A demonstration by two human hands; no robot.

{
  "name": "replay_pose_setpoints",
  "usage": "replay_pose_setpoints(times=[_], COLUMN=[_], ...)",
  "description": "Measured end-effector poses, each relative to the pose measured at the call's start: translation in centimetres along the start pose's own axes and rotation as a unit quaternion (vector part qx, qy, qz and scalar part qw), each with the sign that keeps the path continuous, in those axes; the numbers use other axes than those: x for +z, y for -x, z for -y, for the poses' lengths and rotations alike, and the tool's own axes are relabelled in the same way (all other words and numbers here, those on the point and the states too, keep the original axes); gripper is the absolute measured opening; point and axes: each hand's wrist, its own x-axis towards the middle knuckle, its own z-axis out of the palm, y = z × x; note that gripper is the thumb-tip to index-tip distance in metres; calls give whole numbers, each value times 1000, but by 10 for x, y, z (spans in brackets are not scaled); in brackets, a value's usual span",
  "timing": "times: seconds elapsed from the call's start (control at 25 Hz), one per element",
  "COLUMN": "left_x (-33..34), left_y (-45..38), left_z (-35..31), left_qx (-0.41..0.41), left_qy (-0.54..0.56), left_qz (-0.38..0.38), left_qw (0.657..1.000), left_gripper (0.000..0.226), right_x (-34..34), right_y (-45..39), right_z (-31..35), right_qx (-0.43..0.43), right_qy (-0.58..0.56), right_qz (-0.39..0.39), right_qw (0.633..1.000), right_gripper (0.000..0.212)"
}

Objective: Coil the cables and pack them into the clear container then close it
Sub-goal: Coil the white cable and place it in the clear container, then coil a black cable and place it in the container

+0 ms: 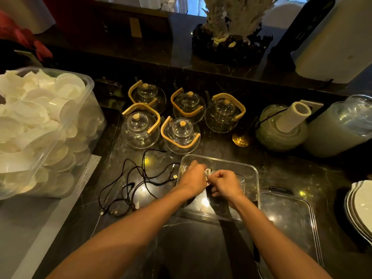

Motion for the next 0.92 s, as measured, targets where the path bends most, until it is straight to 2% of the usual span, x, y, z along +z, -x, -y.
replay_pose_setpoints(times=[0.2, 0.28, 0.36, 0.44, 0.52, 0.6, 0.72, 0.84, 0.92], left_x=[3, 2, -1, -13, -32, -52, -64, -55, -45], left_y=[-3, 0, 6, 18, 32, 46, 51, 47, 48], left_z=[-3, -2, -2, -4, 0, 15, 59, 100, 115], left_qx=[22, 27, 42, 64, 75, 71, 10, -42, -50], left_qy=[-122, -134, -88, 11, 117, 196, 196, 79, 40], left_qz=[16, 19, 8, -33, -84, -139, -217, -143, -89], left_qw=[992, 990, 995, 997, 987, 968, 956, 986, 994], left_gripper=[26, 28, 29, 27, 25, 21, 20, 24, 25], right_x=[16, 20, 20, 17, 10, 2, -3, 10, 26], right_y=[-14, -13, -10, -6, 0, 7, 20, 38, 47], right_z=[-8, -10, -10, -8, -4, 2, 20, 50, 68], right_qx=[-16, -43, -60, -64, -63, -70, -121, -172, -209], right_qy=[95, 158, 184, 185, 176, 167, 136, 113, 125], right_qz=[-17, -17, -13, -5, -4, -15, -39, -26, -5], right_qw=[995, 986, 981, 981, 982, 983, 983, 978, 970], right_gripper=[29, 27, 23, 25, 36, 37, 20, 10, 7])
